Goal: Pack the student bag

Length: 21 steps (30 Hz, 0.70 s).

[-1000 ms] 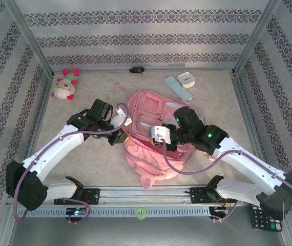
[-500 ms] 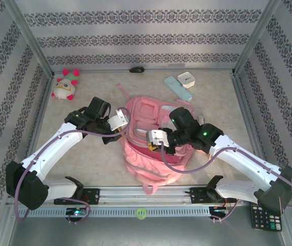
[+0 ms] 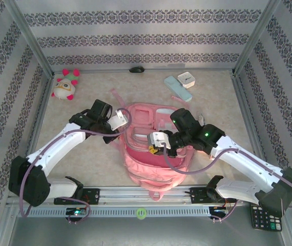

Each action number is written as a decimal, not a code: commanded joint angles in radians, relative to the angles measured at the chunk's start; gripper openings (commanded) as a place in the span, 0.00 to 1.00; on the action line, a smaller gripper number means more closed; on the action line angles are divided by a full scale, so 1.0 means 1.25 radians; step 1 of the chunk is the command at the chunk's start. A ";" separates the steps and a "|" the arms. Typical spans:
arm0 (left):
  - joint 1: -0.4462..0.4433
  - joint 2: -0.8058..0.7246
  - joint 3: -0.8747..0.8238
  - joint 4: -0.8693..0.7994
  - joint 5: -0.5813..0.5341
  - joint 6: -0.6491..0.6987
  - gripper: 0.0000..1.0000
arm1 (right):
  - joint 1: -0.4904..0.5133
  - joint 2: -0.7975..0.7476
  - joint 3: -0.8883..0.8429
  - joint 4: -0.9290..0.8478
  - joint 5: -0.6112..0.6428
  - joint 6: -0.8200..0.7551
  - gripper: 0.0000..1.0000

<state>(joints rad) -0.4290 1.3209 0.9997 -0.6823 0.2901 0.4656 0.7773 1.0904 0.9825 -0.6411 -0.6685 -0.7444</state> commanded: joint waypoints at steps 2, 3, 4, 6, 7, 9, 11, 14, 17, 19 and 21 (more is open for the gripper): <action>0.026 0.067 0.005 0.139 -0.145 -0.122 0.00 | 0.019 -0.050 0.022 -0.011 -0.097 -0.011 0.00; 0.028 0.079 0.008 0.163 -0.152 -0.150 0.00 | 0.019 -0.054 0.021 -0.011 -0.096 -0.010 0.00; 0.029 0.088 0.013 0.179 -0.164 -0.165 0.00 | 0.018 -0.055 0.019 -0.010 -0.093 -0.009 0.00; 0.030 0.097 0.023 0.193 -0.159 -0.183 0.04 | 0.016 -0.056 0.012 0.007 -0.071 -0.010 0.00; 0.029 0.090 0.023 0.197 -0.150 -0.186 0.10 | 0.012 -0.053 0.009 0.017 -0.065 -0.013 0.00; 0.029 0.052 0.015 0.200 -0.116 -0.185 0.33 | 0.000 -0.036 0.013 0.035 -0.069 -0.022 0.00; 0.030 -0.007 0.001 0.196 -0.071 -0.170 0.51 | -0.015 -0.010 0.028 0.040 -0.079 -0.040 0.00; 0.030 -0.126 -0.038 0.200 0.015 -0.117 0.67 | -0.026 0.045 0.068 0.038 -0.091 -0.078 0.00; 0.029 -0.241 -0.088 0.200 0.152 -0.018 0.80 | -0.033 0.112 0.118 0.037 -0.122 -0.112 0.00; 0.028 -0.298 -0.123 0.206 0.241 0.038 0.82 | -0.034 0.157 0.154 0.037 -0.140 -0.131 0.00; 0.028 -0.329 -0.145 0.219 0.295 0.054 0.83 | -0.034 0.195 0.185 0.037 -0.159 -0.141 0.00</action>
<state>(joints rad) -0.3969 0.9310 0.8646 -0.4423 0.4793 0.4267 0.7364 1.2934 1.1385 -0.6487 -0.7464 -0.8455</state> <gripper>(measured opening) 0.822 0.052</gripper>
